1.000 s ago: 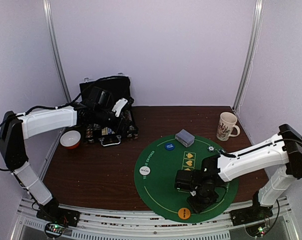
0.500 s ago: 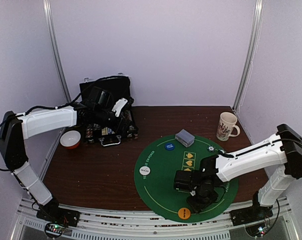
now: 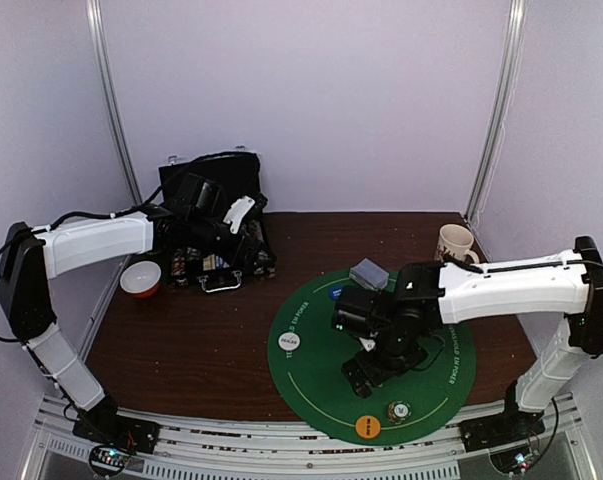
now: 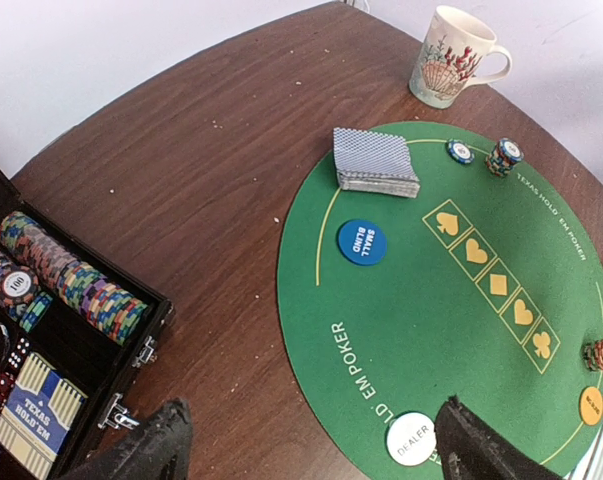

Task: Distribute texas hold em gaming equipment
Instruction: Place the poker chips pile in the big blind area, then pick up the pile of poker chips from the pile of poker chips.

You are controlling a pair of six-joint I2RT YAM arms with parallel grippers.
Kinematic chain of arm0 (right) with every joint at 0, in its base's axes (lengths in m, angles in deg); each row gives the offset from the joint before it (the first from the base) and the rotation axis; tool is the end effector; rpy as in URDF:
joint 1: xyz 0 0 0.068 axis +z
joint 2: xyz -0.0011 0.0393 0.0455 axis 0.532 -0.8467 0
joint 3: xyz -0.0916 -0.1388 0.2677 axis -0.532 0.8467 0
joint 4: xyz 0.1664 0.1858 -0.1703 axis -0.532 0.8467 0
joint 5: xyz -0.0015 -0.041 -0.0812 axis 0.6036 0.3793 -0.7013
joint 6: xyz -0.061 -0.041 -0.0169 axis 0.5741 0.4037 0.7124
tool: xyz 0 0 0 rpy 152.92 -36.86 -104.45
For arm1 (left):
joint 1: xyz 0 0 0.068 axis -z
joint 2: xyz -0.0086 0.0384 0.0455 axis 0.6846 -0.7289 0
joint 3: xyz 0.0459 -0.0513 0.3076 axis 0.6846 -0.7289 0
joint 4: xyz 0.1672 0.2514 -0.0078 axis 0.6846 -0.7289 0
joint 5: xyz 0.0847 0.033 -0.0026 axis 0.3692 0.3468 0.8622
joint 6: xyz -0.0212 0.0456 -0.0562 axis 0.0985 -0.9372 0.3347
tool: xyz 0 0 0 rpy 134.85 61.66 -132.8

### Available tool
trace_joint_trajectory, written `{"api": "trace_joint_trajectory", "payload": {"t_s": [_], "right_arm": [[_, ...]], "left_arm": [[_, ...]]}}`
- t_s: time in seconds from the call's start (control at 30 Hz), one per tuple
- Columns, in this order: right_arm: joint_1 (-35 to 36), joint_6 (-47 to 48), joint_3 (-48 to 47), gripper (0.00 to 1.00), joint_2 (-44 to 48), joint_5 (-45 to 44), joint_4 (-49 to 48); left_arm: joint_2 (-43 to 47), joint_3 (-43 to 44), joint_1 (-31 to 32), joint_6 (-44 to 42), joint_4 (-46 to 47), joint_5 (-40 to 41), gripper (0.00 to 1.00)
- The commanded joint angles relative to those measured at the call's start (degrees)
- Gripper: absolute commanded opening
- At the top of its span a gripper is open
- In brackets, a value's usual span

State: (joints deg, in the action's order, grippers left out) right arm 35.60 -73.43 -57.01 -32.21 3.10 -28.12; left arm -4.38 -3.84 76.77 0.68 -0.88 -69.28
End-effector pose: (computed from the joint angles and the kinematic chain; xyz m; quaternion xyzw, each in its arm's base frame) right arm 0.1291 0.3185 0.2305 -0.2393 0.9681 0.0643 0.0360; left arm 0.3498 -0.2591 0.2856 0.3043 0.8398 -0.2872 0.3460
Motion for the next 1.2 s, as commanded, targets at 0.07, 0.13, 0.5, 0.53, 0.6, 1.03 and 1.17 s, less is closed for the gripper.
{"api": "trace_joint_trajectory", "payload": {"t_s": [0.07,0.13,0.5,0.53,0.6,1.03,1.17], "right_arm": [[-17.1,5.4,-2.6,1.00,4.2,-10.9,9.0],[-24.2,8.2,-1.9,1.00,4.2,-12.8,6.7],[-47.2,20.7,-3.1,1.00,-4.5,-10.1,-4.4],[-47.8,21.4,-3.0,1.00,-5.2,-9.9,-4.6],[-49.3,22.4,-2.6,0.96,-6.4,-9.3,-5.5],[-52.0,25.7,-0.4,0.75,-12.2,-4.4,-10.6],[-52.2,25.6,0.2,0.61,-11.8,-4.9,-10.7]], "left_arm": [[1.8,1.4,-0.4,0.1,1.5,-0.6,0.87],[1.8,1.4,-0.4,0.1,1.5,-0.5,0.87],[1.0,1.2,-0.4,-0.3,1.5,-0.2,0.87],[0.9,1.2,-0.4,-0.4,1.5,-0.1,0.87],[0.7,1.2,-0.4,-0.3,1.6,-0.2,0.87],[0.3,1.4,-0.4,-0.5,1.2,0.1,0.87],[0.5,1.3,-0.4,-0.6,1.3,0.7,0.87]]}}
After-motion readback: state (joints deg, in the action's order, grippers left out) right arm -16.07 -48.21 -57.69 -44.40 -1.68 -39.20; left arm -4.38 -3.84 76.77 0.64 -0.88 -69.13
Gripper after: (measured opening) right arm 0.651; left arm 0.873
